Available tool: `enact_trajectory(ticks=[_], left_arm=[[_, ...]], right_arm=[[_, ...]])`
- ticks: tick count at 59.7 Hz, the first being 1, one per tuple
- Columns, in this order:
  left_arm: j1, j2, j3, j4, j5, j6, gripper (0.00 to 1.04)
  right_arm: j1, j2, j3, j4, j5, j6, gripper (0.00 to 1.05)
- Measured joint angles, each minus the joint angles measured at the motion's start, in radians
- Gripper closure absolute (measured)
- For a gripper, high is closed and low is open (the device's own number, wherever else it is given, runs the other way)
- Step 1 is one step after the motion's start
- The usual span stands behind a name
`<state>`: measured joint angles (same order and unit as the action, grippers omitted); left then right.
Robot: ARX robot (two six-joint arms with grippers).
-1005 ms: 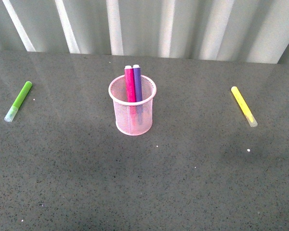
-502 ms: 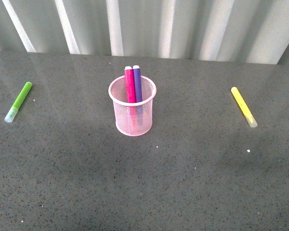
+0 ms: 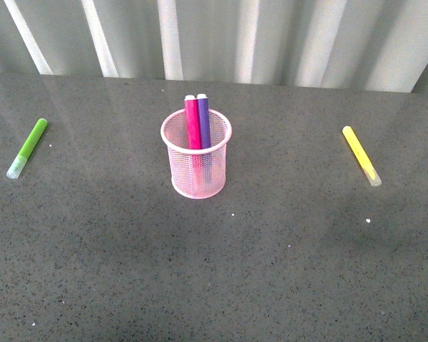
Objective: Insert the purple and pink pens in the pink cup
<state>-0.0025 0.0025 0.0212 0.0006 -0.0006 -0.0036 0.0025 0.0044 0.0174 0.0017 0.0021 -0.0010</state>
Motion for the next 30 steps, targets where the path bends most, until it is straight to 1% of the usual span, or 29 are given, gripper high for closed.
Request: enact_trajectory(ticks=[30], left_arm=[[0.000,0.000,0.000,0.000,0.000,0.000,0.07]], right_arm=[[0.000,0.000,0.000,0.000,0.000,0.000,0.07]])
